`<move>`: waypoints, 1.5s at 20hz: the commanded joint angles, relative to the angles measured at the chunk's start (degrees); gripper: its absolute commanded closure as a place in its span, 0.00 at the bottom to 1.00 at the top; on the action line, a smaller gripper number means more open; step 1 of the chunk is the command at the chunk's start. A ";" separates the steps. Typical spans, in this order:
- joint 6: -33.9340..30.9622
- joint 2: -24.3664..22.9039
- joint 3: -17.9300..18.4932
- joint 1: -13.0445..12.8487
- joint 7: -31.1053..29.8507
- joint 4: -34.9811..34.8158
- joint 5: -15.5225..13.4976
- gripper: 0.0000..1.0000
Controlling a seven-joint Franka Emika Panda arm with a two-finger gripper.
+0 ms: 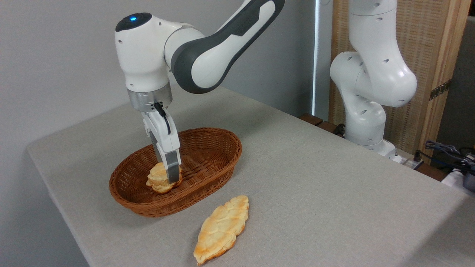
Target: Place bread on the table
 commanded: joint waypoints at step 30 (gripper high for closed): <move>-13.51 -12.58 10.23 0.38 1.83 -0.53 -0.62 0.45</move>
